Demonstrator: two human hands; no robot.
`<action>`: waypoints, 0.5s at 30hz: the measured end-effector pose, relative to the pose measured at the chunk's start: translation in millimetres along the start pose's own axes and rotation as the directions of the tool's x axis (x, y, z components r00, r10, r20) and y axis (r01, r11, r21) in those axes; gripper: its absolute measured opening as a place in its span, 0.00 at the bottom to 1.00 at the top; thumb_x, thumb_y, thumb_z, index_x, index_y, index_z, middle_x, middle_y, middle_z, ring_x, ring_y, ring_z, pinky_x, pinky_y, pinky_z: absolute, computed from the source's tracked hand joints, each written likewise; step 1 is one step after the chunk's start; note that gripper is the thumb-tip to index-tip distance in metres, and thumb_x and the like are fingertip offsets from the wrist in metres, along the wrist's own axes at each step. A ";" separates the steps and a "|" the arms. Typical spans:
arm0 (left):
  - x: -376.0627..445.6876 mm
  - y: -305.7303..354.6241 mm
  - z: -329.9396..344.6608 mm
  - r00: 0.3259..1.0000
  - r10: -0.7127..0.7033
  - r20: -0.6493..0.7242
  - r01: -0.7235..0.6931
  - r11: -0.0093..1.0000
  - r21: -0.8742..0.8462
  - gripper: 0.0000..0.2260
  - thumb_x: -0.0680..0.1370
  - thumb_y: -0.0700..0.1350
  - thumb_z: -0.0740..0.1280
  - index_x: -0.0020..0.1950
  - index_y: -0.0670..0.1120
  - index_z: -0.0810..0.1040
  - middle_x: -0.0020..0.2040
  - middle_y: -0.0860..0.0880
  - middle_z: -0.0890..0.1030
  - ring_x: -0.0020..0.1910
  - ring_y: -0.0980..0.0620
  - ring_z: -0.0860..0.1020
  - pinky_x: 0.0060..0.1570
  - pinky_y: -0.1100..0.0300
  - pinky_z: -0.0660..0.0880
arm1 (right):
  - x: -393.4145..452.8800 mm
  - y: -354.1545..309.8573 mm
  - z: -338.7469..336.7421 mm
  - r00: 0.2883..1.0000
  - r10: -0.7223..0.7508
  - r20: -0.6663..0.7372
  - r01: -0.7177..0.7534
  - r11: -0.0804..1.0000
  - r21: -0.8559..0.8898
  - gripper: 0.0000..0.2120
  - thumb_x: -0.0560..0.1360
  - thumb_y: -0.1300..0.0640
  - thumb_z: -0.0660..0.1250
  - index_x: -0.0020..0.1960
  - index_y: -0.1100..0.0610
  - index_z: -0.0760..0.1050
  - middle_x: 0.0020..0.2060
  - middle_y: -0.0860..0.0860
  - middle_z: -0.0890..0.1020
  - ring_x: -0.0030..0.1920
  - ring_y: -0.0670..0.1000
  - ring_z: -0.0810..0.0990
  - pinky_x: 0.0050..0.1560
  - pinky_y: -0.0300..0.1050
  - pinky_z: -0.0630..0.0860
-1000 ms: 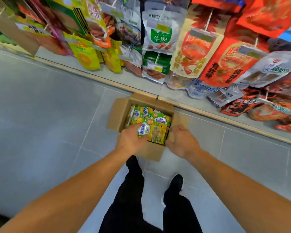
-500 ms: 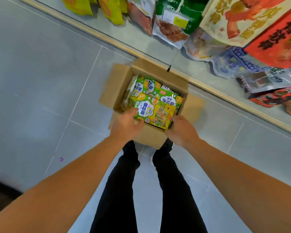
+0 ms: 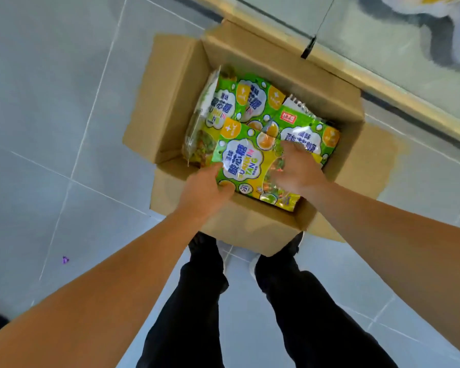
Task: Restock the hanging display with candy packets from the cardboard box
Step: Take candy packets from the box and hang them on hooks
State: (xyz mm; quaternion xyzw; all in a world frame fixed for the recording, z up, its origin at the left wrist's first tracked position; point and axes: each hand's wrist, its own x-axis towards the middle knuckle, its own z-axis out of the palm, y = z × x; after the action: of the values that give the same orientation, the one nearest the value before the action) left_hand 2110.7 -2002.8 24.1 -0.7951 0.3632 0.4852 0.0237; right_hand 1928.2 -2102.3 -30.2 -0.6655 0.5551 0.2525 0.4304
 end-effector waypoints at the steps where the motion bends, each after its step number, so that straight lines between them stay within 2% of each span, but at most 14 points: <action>1: 9.9 -4.5 4.3 1.000 -0.003 -0.016 0.003 1.000 -0.010 0.22 0.75 0.48 0.69 0.69 0.49 0.74 0.60 0.45 0.81 0.59 0.42 0.77 0.53 0.56 0.72 | 13.0 2.2 5.9 1.000 -0.015 -0.007 0.015 1.000 -0.015 0.40 0.71 0.54 0.72 0.78 0.59 0.57 0.75 0.59 0.63 0.73 0.61 0.64 0.69 0.50 0.68; 3: 22.7 -11.5 10.0 0.999 -0.018 -0.035 0.017 1.000 -0.026 0.20 0.75 0.47 0.70 0.67 0.49 0.76 0.57 0.44 0.82 0.58 0.41 0.77 0.51 0.57 0.72 | 32.6 4.8 16.1 0.999 -0.030 -0.021 0.028 0.997 -0.072 0.43 0.70 0.55 0.73 0.78 0.58 0.56 0.75 0.59 0.63 0.74 0.62 0.63 0.70 0.52 0.67; 5: 31.2 -15.1 16.0 0.999 -0.027 -0.047 0.025 0.999 -0.043 0.21 0.74 0.48 0.70 0.67 0.49 0.76 0.57 0.44 0.81 0.59 0.42 0.77 0.52 0.57 0.71 | 43.7 6.4 21.3 0.995 -0.003 -0.095 -0.008 0.993 -0.121 0.40 0.70 0.56 0.73 0.76 0.58 0.58 0.72 0.59 0.65 0.71 0.64 0.65 0.67 0.55 0.68; 9: 33.9 -16.6 22.9 0.996 -0.077 -0.045 0.071 0.991 -0.113 0.21 0.74 0.49 0.70 0.67 0.49 0.75 0.58 0.45 0.81 0.59 0.45 0.77 0.55 0.57 0.72 | 35.2 5.8 31.2 0.988 -0.013 -0.154 -0.020 0.978 -0.207 0.21 0.74 0.55 0.69 0.65 0.58 0.72 0.59 0.62 0.75 0.60 0.66 0.75 0.51 0.55 0.74; 12: 17.3 -2.8 17.4 0.994 -0.100 -0.051 0.089 0.976 -0.199 0.21 0.74 0.49 0.70 0.66 0.48 0.75 0.59 0.47 0.81 0.59 0.46 0.78 0.58 0.55 0.74 | -3.1 9.5 27.5 0.987 -0.019 -0.163 0.003 0.995 -0.096 0.10 0.77 0.56 0.65 0.55 0.61 0.79 0.56 0.62 0.74 0.57 0.65 0.76 0.47 0.51 0.72; 15: -11.5 20.4 6.0 0.994 -0.101 -0.030 0.090 0.961 -0.261 0.19 0.75 0.48 0.69 0.65 0.45 0.75 0.61 0.47 0.80 0.59 0.45 0.78 0.57 0.55 0.73 | -52.2 6.4 10.4 0.976 0.041 -0.214 -0.030 0.998 0.056 0.09 0.79 0.58 0.63 0.54 0.59 0.79 0.54 0.61 0.80 0.55 0.64 0.78 0.46 0.50 0.71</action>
State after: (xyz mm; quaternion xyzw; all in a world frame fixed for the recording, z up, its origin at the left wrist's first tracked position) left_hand 2090.8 -2009.1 36.5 -0.8182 0.2582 0.5096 -0.0650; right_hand 1910.2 -2066.3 5.3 -0.6673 0.6167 0.1722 0.3805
